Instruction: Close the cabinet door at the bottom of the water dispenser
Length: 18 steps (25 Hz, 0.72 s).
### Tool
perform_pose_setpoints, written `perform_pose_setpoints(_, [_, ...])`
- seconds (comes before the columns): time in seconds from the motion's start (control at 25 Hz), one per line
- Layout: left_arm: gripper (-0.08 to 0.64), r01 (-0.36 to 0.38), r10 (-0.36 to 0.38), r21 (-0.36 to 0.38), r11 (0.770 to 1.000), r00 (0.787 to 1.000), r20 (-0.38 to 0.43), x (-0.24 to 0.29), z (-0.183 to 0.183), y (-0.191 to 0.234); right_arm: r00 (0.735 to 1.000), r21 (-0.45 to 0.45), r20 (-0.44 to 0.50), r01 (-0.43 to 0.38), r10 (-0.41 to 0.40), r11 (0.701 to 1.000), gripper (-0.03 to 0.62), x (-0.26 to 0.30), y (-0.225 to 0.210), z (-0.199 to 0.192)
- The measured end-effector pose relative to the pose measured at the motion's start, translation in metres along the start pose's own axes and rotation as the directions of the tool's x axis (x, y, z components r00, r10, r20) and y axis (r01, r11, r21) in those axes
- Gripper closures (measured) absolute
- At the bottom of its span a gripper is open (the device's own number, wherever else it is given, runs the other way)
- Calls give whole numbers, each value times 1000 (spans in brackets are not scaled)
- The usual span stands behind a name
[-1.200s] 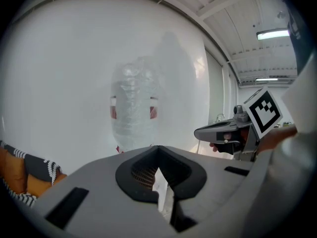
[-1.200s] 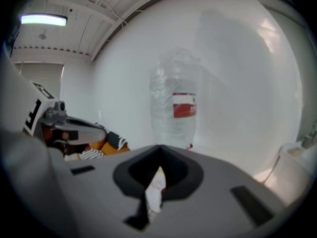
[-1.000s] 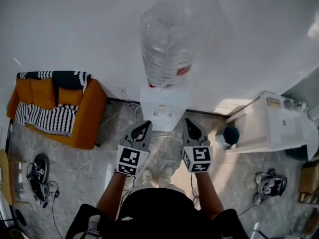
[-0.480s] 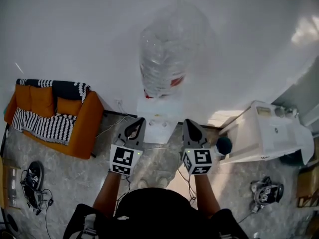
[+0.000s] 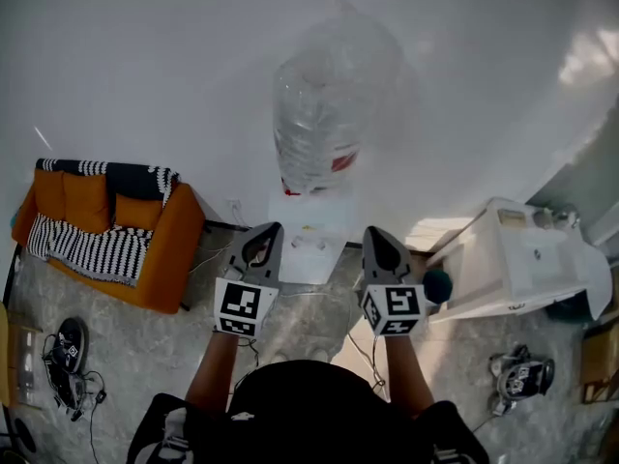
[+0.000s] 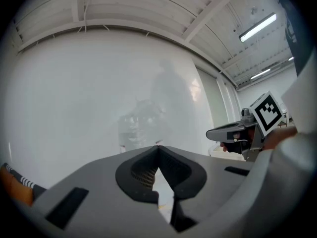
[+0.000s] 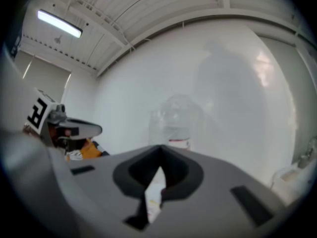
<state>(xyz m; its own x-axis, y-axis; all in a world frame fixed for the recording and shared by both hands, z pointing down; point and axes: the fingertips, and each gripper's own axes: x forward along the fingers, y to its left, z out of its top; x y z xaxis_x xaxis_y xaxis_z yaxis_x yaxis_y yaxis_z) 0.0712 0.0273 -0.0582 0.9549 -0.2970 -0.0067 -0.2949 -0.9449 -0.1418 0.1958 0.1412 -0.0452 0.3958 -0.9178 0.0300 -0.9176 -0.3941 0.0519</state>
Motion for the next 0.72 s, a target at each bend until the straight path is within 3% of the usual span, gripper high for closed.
perform_pose_setpoints(0.72, [552, 9, -9, 15, 1000, 1000, -10, 9, 1, -13, 1000, -17, -6, -13, 13, 1000, 558, 0, -7, -5])
